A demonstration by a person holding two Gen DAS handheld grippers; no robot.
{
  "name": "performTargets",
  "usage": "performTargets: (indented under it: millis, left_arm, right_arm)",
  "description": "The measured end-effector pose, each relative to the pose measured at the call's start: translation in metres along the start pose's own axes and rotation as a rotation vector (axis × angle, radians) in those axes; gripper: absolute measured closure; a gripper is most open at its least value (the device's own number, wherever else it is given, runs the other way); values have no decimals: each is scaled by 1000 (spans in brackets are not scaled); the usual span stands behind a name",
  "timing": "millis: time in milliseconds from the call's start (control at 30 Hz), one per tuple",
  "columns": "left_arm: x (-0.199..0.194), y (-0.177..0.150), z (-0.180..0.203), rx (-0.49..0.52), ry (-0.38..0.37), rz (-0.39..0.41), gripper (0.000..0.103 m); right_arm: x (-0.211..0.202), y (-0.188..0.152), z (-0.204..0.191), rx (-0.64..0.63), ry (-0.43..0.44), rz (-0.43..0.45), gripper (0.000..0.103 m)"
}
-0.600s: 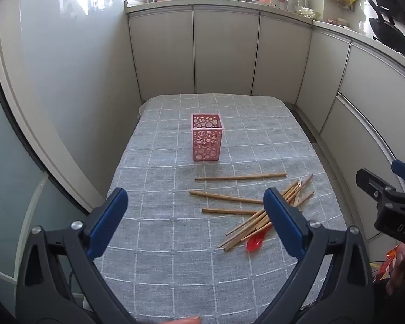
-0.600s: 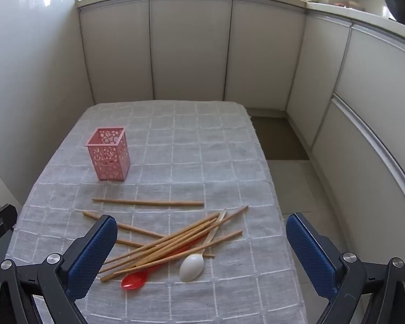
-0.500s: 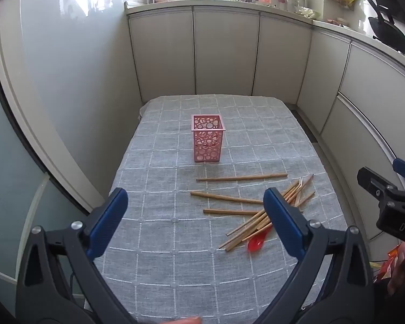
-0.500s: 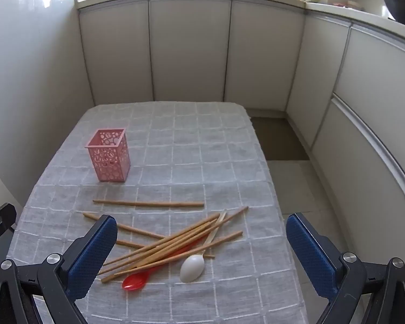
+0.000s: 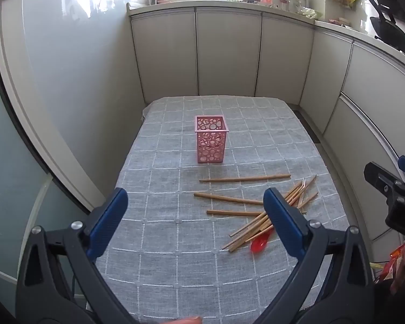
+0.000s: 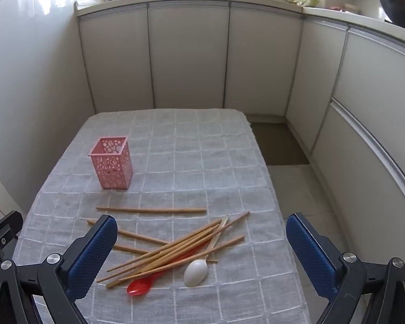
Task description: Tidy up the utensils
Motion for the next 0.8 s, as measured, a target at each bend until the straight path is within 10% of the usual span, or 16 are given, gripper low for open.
performTargets:
  millis: [800]
  left_arm:
    - [-2, 0, 3, 7, 5, 6, 3]
  right_arm:
    - [-5, 5, -1, 29, 12, 22, 0]
Point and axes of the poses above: each gripper's, at about its wrist camera, not at the fingertips, and x roughly the way its jaws point, z to its right, y to its top, the point moved 5 cm from there along x, roughly the way its jaws point, and after that the axes turned 4 degrees about x, right-handed, at the moved point
